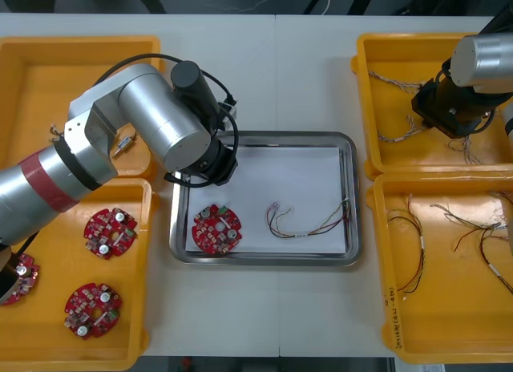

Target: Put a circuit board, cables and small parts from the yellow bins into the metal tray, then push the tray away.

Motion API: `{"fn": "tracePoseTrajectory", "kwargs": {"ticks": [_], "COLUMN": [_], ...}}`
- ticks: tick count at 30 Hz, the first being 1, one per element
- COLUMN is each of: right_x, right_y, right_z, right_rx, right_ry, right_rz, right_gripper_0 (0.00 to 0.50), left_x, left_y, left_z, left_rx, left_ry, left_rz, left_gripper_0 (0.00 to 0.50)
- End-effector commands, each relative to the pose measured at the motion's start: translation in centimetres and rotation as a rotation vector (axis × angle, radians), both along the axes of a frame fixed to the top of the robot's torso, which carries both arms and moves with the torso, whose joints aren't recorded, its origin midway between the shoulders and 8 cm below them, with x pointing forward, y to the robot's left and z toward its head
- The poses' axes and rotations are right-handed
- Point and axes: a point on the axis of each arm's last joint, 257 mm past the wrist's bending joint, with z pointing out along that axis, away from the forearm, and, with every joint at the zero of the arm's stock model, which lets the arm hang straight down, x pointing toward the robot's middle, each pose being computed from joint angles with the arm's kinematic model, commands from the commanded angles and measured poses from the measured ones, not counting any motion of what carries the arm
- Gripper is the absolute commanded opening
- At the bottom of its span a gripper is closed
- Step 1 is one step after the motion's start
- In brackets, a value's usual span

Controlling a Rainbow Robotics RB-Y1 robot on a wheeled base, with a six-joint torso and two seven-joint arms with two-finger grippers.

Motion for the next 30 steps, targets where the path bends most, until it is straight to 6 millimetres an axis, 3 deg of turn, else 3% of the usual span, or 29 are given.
{"fn": "tracePoseTrajectory", "kwargs": {"ticks": [1, 9, 16, 30], "right_x": [1.7, 2.0, 2.0, 1.6], "right_y": [1.8, 1.3, -1.2, -5.2], "right_z": [2.7, 3.9, 5.6, 8.9], "right_rx": [0.039, 0.035, -0.043, -0.076], "right_ry": [-0.058, -0.08, -0.097, -0.115], "right_rz": [0.011, 0.022, 0.072, 0.033], "right_gripper_0": [0.0, 0.0, 0.0, 0.0], "left_x": [1.0, 0.8, -0.3, -2.9], "left_y": [-1.9, -2.6, -1.9, 3.0], "left_z": [2.7, 4.0, 7.2, 13.6], "left_rx": [-0.077, -0.122, -0.149, -0.165], "left_ry": [-0.044, -0.043, -0.014, 0.048], "left_rz": [0.074, 0.081, 0.119, 0.175], "left_gripper_0": [0.5, 0.5, 0.5, 0.5]}}
